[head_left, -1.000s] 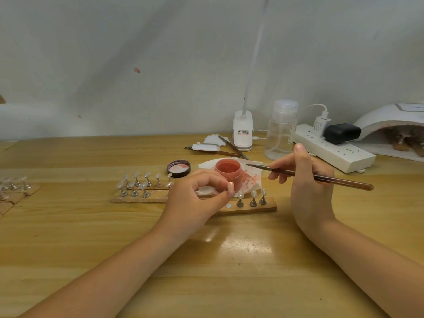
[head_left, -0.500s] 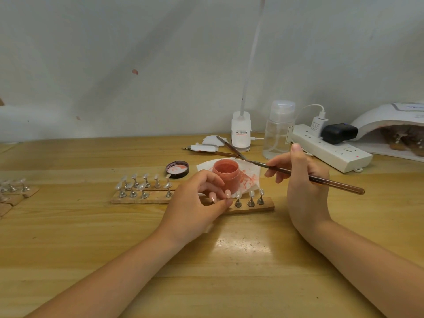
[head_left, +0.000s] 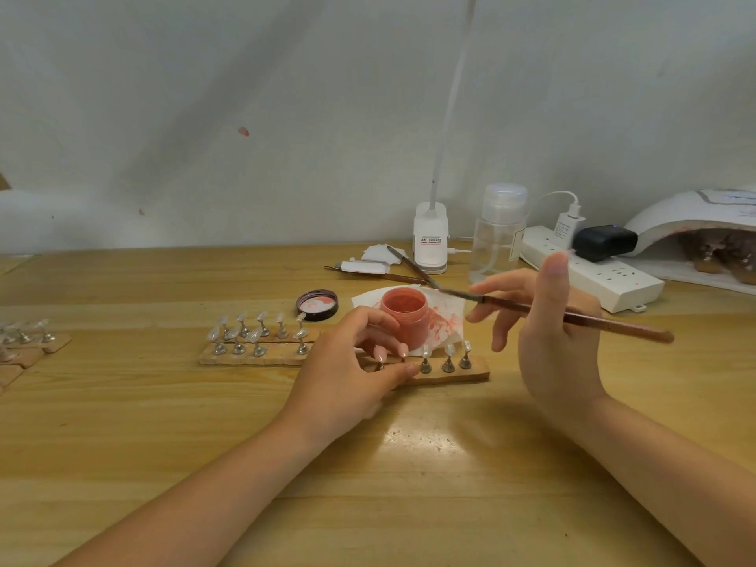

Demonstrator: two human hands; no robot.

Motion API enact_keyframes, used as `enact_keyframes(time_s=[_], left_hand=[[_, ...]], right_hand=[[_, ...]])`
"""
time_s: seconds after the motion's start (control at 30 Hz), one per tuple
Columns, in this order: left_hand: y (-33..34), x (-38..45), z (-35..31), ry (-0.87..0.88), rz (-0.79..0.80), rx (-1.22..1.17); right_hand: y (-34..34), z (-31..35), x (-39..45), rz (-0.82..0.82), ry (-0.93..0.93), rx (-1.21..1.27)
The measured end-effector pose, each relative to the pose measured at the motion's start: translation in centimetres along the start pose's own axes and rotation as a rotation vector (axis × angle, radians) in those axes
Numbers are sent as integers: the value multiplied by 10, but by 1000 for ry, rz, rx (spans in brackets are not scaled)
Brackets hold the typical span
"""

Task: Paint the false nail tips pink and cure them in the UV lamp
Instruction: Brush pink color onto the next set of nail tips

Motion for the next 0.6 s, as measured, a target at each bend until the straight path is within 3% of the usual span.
enact_keyframes(time_s=[0.1, 0.27, 0.4, 0.6], left_hand=[[1, -1, 3, -20, 9, 37], [4, -1, 5, -35, 41, 54], [3, -1, 2, -8, 35, 49], [2, -2, 0, 20, 26, 70]], right_hand=[[3, 7, 0, 36, -128, -105], [8, 2, -2, 111, -122, -174], [14, 11, -5, 180, -247, -305], [40, 7, -15, 440, -350, -655]])
Point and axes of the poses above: each hand's wrist, its own x-axis towards the middle knuckle, its own y-axis out of the palm, z = x × y, the point moved 9 cm from there along x, towards the middle knuckle, and after that the axes turned 4 degrees about -y, right-handed, at the moved point
